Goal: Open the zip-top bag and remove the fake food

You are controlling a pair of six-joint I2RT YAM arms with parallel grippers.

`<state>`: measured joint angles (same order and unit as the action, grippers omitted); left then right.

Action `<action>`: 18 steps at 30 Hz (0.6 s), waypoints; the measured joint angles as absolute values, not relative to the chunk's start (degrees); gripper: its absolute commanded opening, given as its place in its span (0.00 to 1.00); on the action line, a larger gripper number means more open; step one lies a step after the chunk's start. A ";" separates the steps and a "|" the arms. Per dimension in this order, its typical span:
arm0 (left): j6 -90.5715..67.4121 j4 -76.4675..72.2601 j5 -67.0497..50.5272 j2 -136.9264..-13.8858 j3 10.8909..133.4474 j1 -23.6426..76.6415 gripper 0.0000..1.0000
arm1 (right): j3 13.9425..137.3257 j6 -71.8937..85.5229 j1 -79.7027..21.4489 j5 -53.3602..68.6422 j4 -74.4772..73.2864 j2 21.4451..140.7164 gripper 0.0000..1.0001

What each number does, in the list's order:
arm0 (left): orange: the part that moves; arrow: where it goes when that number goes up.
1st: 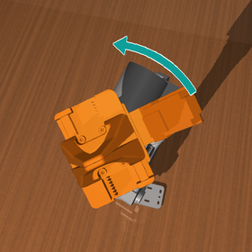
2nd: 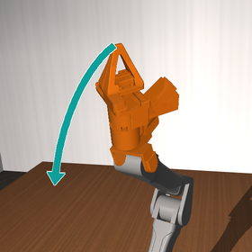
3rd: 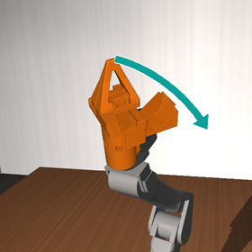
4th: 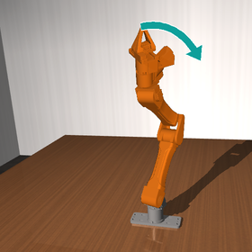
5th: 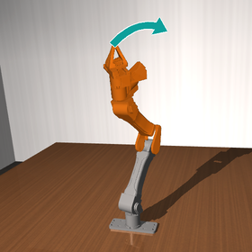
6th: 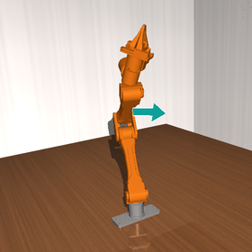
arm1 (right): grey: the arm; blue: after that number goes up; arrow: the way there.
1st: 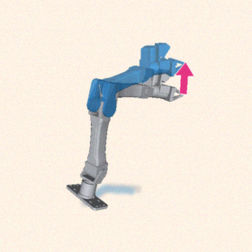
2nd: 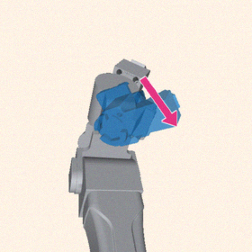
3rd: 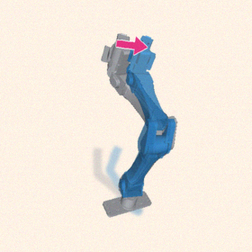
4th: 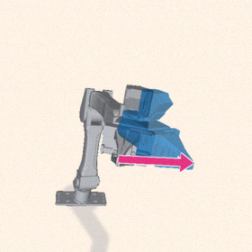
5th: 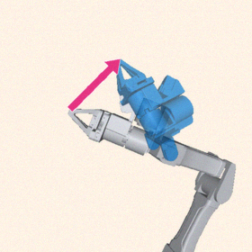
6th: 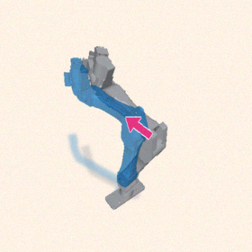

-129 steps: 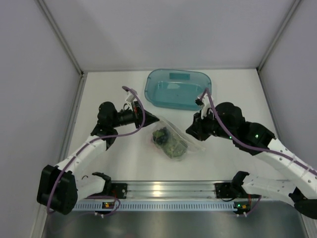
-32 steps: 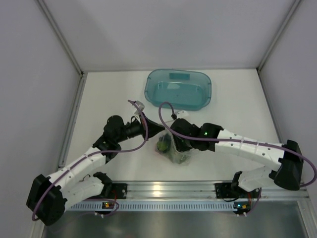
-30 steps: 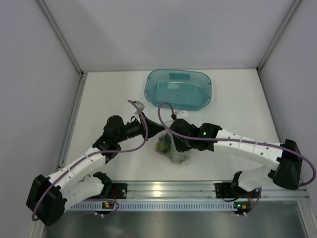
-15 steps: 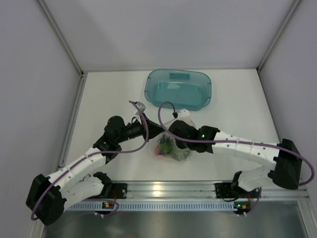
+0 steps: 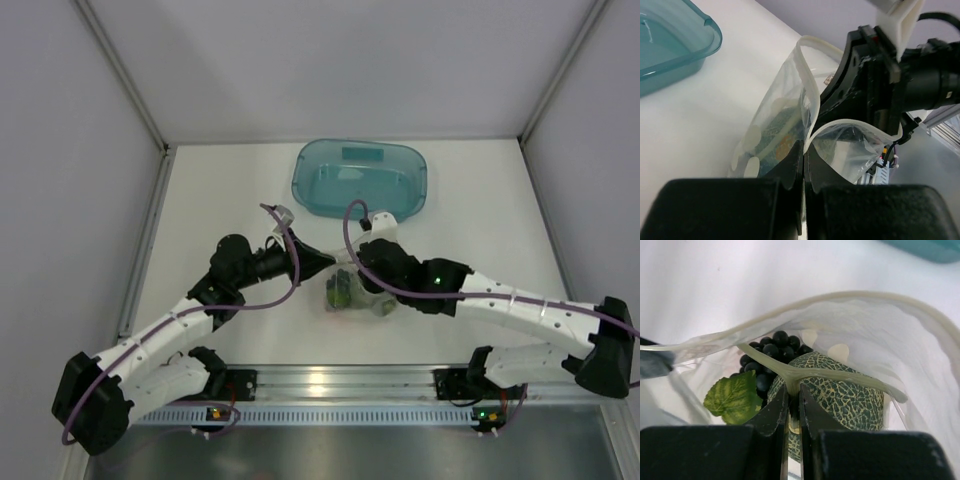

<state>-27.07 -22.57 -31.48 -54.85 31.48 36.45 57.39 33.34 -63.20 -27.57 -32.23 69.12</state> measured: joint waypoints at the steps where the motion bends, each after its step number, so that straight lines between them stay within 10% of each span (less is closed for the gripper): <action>1: -26.76 -22.37 -31.33 -54.85 31.48 36.47 0.00 | 57.39 32.84 -63.20 -27.68 -31.97 67.92 0.00; 18: -23.46 -19.35 -30.92 -54.85 31.51 36.49 0.00 | 55.94 21.43 -63.20 -23.33 -24.36 54.39 0.00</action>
